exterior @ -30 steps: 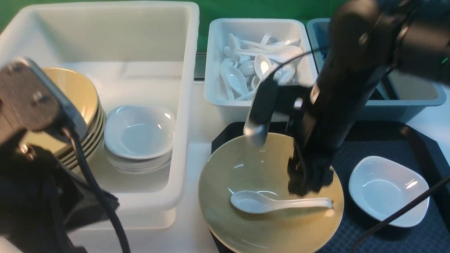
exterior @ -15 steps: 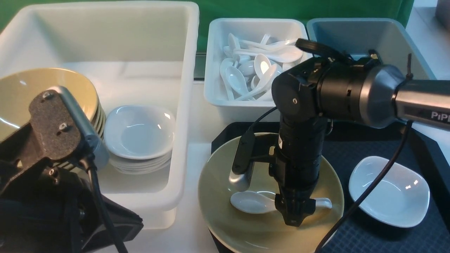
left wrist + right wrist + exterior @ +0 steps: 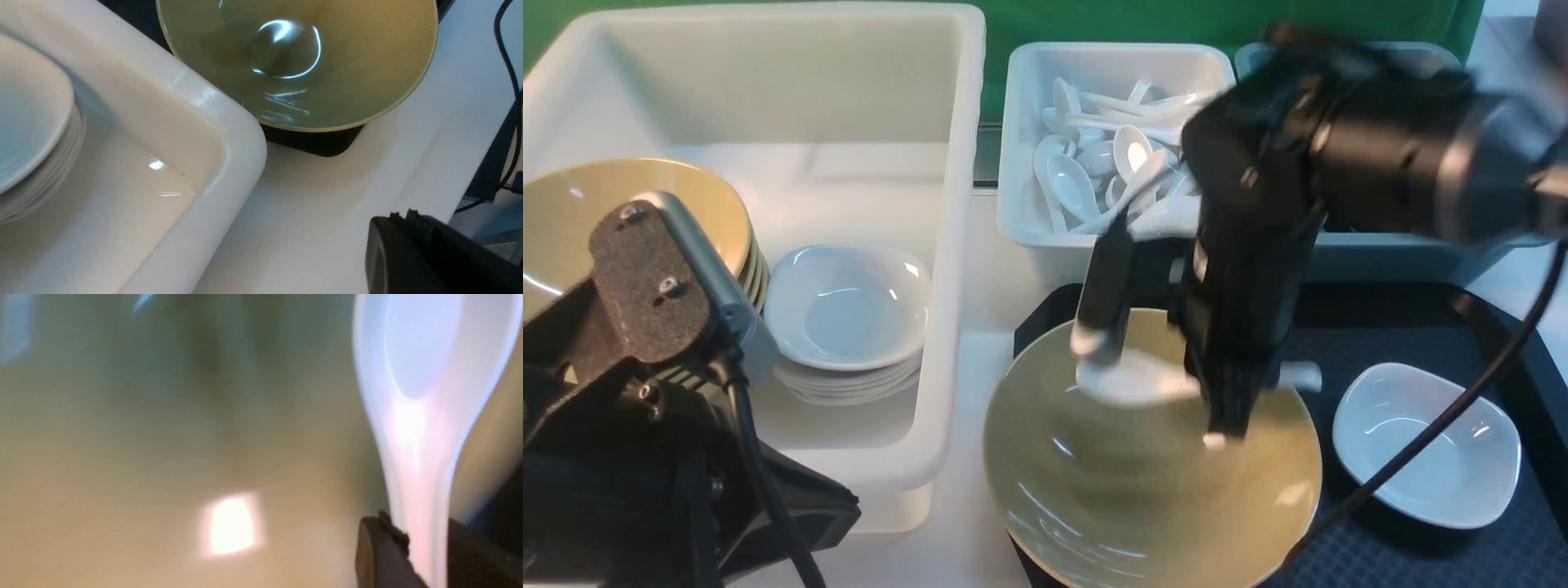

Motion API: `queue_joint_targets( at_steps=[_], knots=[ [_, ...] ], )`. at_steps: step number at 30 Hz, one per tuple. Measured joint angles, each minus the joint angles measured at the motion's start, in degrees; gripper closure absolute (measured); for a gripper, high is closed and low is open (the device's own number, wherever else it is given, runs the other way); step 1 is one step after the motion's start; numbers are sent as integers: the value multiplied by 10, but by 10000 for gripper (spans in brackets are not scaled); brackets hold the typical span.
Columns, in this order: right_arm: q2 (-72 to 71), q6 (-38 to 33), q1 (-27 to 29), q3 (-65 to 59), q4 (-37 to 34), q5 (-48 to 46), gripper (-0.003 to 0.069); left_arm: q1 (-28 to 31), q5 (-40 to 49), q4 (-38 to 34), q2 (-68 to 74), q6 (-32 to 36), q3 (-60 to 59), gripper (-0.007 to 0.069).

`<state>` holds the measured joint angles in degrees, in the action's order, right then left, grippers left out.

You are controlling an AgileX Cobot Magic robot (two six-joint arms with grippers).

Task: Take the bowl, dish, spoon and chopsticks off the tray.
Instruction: Use the right arm to put the soup spoon into the small storage box in the middle, then use the left arm to grab the yellow noodle bowl on the left

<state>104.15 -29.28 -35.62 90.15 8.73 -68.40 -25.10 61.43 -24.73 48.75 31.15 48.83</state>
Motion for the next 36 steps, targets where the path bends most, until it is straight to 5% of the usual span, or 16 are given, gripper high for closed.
queue_joint_targets(
  at_steps=[6, 13, 15, 18, 24, 32, 36],
  knots=[
    [66, 181, 95, 165, -39, 180, 494, 0, -44, -13, 0, -2, 0, 631],
    [168, 242, 116, 253, -55, 253, 484, 0, -54, -21, 0, -11, 0, 631],
    [205, 262, 121, 286, -57, 257, 440, 0, -54, -23, 0, -24, 0, 631],
    [242, 293, 131, 337, -59, 237, 280, 0, -53, -23, 0, -63, 1, 631],
    [217, 250, 143, 426, -58, 60, 78, 0, -37, -14, 39, -126, 53, 631],
    [42, 191, 135, 341, -84, -30, 132, 0, -7, 0, 248, -84, 224, 547],
    [-80, 175, 122, 211, -87, -33, 175, -19, 17, 14, 353, -45, 319, 397]
  ],
)
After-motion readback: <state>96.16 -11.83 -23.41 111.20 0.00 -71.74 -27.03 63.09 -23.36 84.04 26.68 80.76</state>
